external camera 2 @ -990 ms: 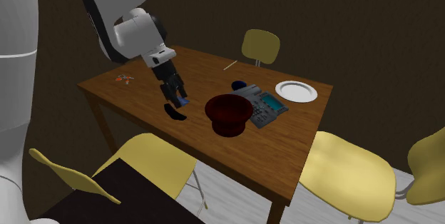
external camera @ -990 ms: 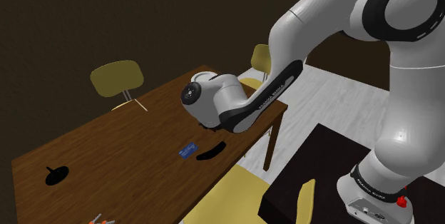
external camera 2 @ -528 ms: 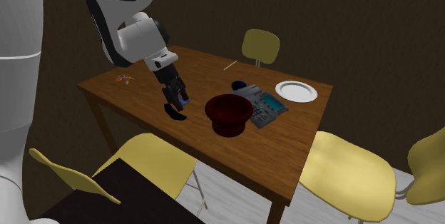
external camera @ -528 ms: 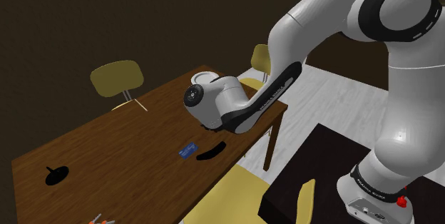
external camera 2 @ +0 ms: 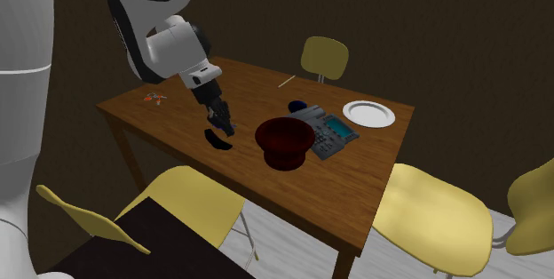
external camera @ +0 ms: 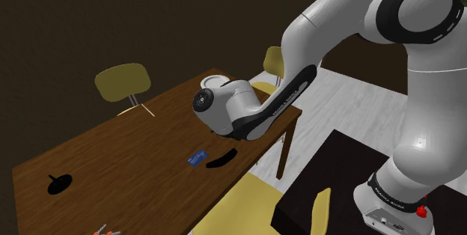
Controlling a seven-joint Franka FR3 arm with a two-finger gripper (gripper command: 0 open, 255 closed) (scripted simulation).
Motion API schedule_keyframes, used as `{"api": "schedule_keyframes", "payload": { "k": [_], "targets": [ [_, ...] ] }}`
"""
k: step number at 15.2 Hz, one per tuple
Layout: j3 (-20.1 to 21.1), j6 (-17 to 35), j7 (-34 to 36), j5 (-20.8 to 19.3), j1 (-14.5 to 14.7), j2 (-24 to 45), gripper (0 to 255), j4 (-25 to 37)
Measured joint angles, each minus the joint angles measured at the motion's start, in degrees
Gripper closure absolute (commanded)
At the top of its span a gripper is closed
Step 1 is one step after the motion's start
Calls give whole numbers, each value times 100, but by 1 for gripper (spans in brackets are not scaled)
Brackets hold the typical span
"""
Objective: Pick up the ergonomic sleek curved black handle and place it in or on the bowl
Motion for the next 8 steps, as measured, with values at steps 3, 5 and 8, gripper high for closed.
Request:
{"api": "schedule_keyframes", "payload": {
  "k": [3, 5, 8],
  "targets": [
    [0, 0, 0, 0, 0, 0, 255, 0],
    [0, 0, 0, 0, 0, 0, 0, 0],
    [-1, 356, 381, 228, -129, 113, 0, -23]
  ]
}}
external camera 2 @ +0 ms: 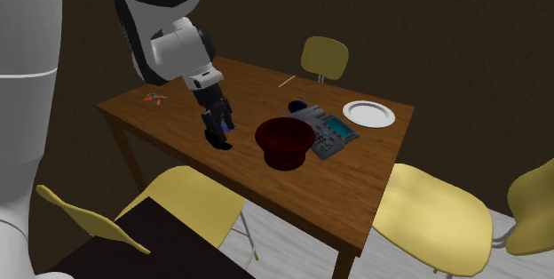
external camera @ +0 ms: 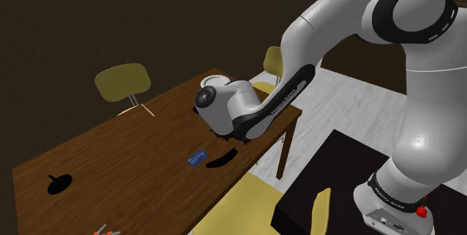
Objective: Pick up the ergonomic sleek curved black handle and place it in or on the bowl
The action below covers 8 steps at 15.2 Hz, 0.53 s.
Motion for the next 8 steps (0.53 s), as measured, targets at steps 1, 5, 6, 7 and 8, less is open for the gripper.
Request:
{"api": "schedule_keyframes", "payload": {
  "k": [1, 5, 6, 7, 8],
  "targets": [
    [-1, 285, 299, 151, -82, 86, 0, -38],
    [-98, 1739, 1657, 628, -338, 574, 0, -165],
    [-123, 1971, 1858, 668, -358, 643, 0, -188],
    [-158, 2108, 1975, 664, -351, 699, 0, -197],
    [-203, 2197, 2046, 636, -333, 752, 0, -197]
  ]
}}
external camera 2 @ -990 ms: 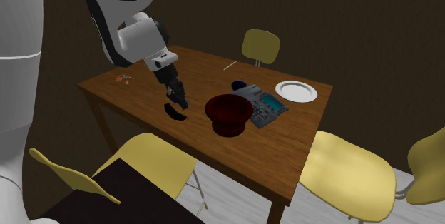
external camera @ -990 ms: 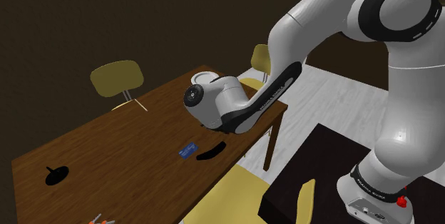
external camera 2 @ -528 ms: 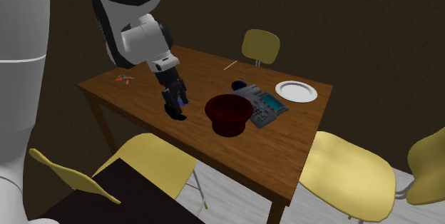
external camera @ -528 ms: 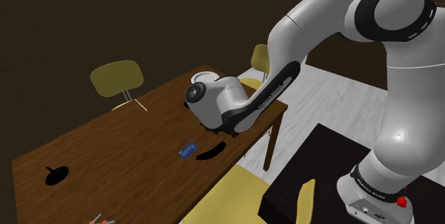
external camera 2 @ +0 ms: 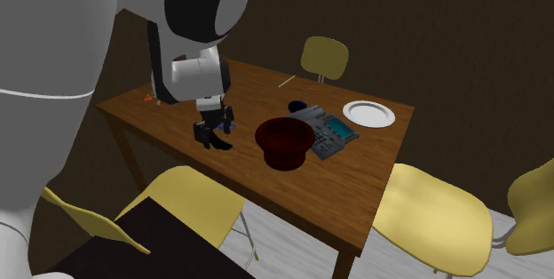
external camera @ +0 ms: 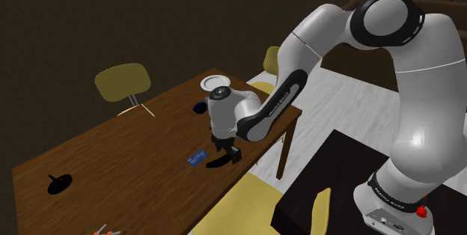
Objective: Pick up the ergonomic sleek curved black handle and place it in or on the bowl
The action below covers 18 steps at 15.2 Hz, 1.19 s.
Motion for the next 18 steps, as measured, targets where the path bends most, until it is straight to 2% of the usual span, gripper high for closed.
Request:
{"api": "schedule_keyframes", "payload": {
  "k": [5, 12, 13, 18],
  "targets": [
    [-317, 234, 221, -279, 243, 348, 0, 142],
    [-355, 267, 248, -317, 268, 382, 0, 147],
    [-355, 267, 248, -317, 268, 382, 255, 147],
    [-342, 250, 248, -312, 269, 362, 255, 142]
  ]
}}
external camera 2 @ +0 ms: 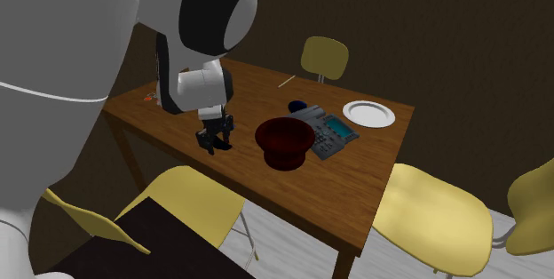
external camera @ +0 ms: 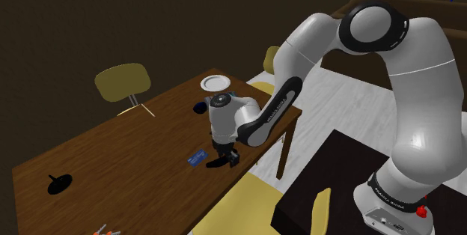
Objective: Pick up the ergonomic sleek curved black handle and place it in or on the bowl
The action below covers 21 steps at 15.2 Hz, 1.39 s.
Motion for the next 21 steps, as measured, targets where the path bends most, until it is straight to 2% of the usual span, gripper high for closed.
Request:
{"api": "schedule_keyframes", "payload": {
  "k": [6, 21],
  "targets": [
    [39, -21, -18, 33, -24, -33, 255, -24],
    [924, -616, -591, 918, -727, -871, 255, -190]
  ]
}}
